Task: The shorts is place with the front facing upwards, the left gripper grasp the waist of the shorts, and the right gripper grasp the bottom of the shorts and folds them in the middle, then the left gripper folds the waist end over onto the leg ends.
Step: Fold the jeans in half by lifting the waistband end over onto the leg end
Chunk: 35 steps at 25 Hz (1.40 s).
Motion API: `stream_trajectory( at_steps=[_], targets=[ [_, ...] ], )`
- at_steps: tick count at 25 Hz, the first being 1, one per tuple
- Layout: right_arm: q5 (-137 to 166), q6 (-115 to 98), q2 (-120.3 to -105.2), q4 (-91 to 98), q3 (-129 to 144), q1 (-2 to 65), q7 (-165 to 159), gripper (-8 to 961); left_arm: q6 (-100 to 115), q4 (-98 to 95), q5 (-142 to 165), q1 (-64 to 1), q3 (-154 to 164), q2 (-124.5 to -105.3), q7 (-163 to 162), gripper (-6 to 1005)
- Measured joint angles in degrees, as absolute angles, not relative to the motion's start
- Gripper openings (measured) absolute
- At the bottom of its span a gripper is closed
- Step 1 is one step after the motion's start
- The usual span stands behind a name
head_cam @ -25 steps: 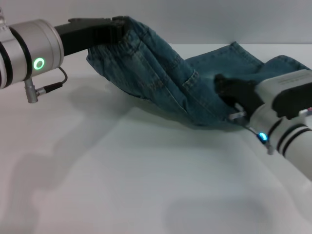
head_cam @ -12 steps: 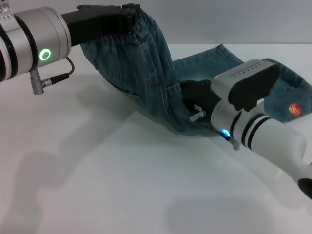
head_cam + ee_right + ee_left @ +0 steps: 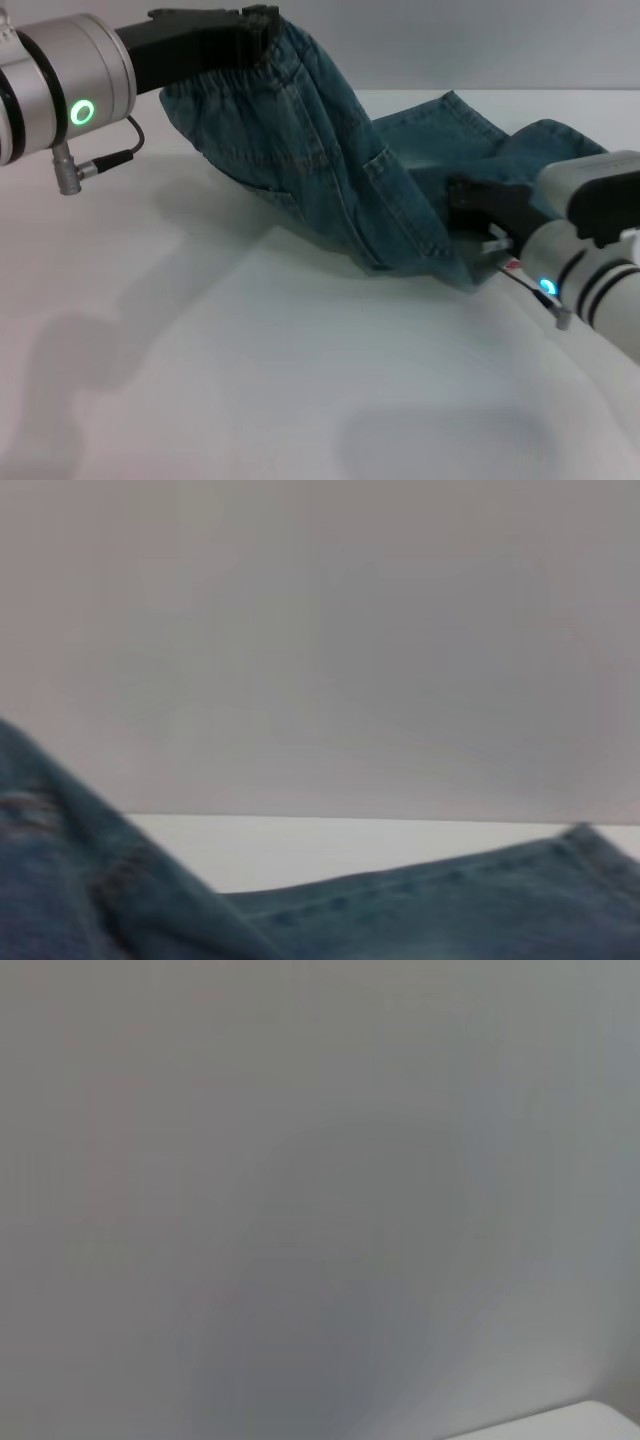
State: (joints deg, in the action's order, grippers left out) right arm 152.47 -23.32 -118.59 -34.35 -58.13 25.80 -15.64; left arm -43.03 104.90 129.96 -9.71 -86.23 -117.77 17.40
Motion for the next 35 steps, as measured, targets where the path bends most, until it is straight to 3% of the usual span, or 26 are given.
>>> stream_trajectory(
  at_steps=[26,35],
  targets=[
    [152.1,-21.8,-119.56,-34.2,-46.0,36.4,-23.2,-3,-42.4,108.6,129.8,-10.6,-84.5,-117.87,17.5,51],
    [152.3,-22.3,-118.73,-31.5,-54.7,31.3,-20.1,-2,-41.7,107.6,129.6,-10.8,-84.0,-117.95,18.0,51]
  ],
)
